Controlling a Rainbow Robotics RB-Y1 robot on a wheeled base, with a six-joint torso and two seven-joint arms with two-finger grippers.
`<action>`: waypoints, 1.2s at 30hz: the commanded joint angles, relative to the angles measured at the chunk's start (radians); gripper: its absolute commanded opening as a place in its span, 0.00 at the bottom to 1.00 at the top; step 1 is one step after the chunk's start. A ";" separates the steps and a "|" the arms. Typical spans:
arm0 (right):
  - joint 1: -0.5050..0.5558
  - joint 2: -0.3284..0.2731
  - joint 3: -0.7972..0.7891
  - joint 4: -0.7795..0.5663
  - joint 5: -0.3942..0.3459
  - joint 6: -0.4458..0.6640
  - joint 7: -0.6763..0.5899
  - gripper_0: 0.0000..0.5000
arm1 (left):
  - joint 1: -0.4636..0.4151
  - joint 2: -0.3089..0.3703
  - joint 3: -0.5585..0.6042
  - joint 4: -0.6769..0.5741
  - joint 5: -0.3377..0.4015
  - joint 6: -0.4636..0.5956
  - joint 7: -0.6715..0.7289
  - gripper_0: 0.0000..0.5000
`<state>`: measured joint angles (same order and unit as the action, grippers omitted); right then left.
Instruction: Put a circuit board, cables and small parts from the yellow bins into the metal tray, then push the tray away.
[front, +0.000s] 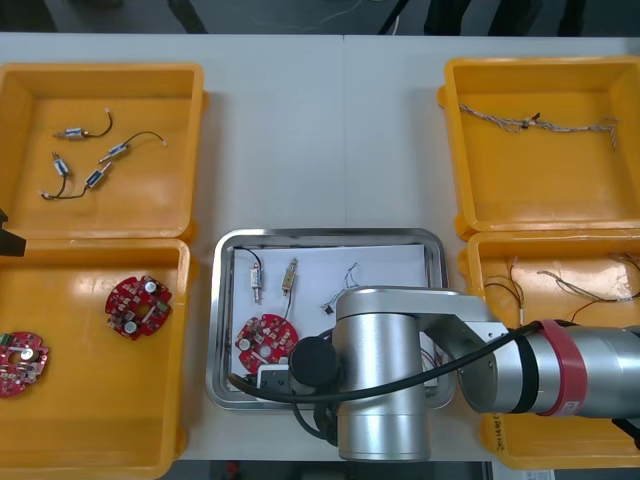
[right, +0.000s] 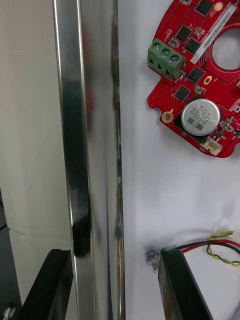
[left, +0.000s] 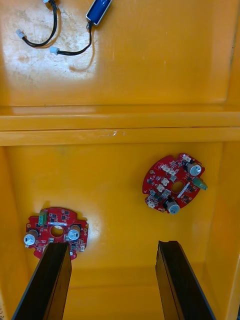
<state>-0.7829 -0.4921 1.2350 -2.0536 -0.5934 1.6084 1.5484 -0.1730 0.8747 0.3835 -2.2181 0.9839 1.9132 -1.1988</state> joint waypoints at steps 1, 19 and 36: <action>-0.029 0.038 0.024 0.009 0.014 -0.019 -0.041 1.00 | 0.015 0.047 0.029 -0.026 0.007 0.007 -0.051 1.00; -0.027 0.047 0.090 0.006 0.083 -0.027 -0.111 1.00 | 0.015 0.047 0.029 -0.026 0.007 0.007 -0.051 1.00; -0.027 0.053 0.090 -0.050 0.093 -0.007 -0.133 1.00 | 0.015 0.047 0.029 -0.026 0.007 0.007 -0.051 1.00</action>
<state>-0.7847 -0.4658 1.3138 -2.0604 -0.5087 1.5921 1.4444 -0.1730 0.8749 0.3835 -2.2183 0.9839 1.9132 -1.1988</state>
